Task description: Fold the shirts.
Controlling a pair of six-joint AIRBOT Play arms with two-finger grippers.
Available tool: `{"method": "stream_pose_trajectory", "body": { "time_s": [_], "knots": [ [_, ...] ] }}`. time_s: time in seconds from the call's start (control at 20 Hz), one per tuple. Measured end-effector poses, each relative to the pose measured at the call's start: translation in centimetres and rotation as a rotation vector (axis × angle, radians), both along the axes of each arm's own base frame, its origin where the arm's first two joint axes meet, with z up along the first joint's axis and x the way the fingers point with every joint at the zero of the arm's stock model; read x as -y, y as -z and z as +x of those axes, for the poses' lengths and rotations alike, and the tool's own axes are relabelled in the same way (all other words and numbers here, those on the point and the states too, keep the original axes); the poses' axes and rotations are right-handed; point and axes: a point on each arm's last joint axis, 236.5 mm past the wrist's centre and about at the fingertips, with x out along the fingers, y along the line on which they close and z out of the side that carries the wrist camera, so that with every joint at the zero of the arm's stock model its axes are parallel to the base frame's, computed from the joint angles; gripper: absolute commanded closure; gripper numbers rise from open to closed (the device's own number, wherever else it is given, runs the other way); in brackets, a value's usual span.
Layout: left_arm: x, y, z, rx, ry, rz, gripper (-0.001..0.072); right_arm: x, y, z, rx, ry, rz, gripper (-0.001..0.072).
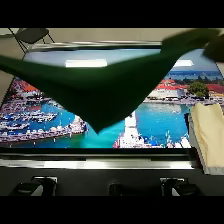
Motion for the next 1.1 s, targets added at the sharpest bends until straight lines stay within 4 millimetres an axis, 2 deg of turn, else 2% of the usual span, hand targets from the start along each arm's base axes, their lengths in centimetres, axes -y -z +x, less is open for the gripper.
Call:
{"method": "stream_pose_trajectory", "body": {
  "time_s": [0.1,0.15,0.2,0.3,0.45,0.55,0.6,0.65,0.7,0.8,0.95,1.0,1.1],
  "knots": [
    [-0.7,-5.8,-3.0,0.166,-0.029,-0.020,0.0673,0.8,-4.9,-3.1,0.146,0.020,0.025,0.0671],
    [-0.7,-8.0,-4.4,0.233,-0.030,-0.032,0.0673,1.1,-6.5,-4.3,0.197,0.025,0.033,0.0671],
    [-0.7,-9.9,-5.8,0.292,-0.030,-0.042,0.0673,1.2,-7.7,-5.4,0.235,0.027,0.042,0.0670],
    [-0.6,-12.3,-7.8,0.368,-0.024,-0.063,0.0673,1.5,-9.6,-7.1,0.298,0.030,0.053,0.0670],
    [-0.5,-13.3,-8.7,0.398,-0.021,-0.071,0.0673,1.7,-11.0,-8.4,0.352,0.032,0.072,0.0670],
    [-0.5,-12.4,-8.1,0.359,-0.022,-0.064,0.0673,1.8,-11.1,-8.2,0.354,0.035,0.075,0.0670],
    [-0.6,-11.2,-7.2,0.312,-0.029,-0.055,0.0673,1.7,-10.8,-7.8,0.341,0.035,0.074,0.0670],
    [-0.8,-9.1,-5.8,0.231,-0.036,-0.044,0.0673,1.7,-10.0,-6.9,0.309,0.039,0.070,0.0669],
    [-0.9,-6.4,-4.3,0.138,-0.040,-0.034,0.0672,1.6,-8.2,-5.3,0.241,0.043,0.063,0.0670],
    [-1.0,1.1,-1.0,-0.095,-0.044,-0.019,0.0673,1.3,-2.5,-0.8,0.038,0.054,0.032,0.0670],
    [-1.1,15.6,3.1,-0.471,-0.048,-0.008,0.0673,0.5,8.1,7.3,-0.251,0.059,-0.017,0.0666],
    [-1.1,19.9,4.0,-0.560,-0.049,-0.006,0.0673,0.1,11.9,10.2,-0.332,0.059,-0.013,0.0666],
    [-1.0,28.8,5.0,-0.753,-0.048,-0.007,0.0673,-1.2,18.1,15.5,-0.419,0.055,0.059,0.0666]
  ]
}}
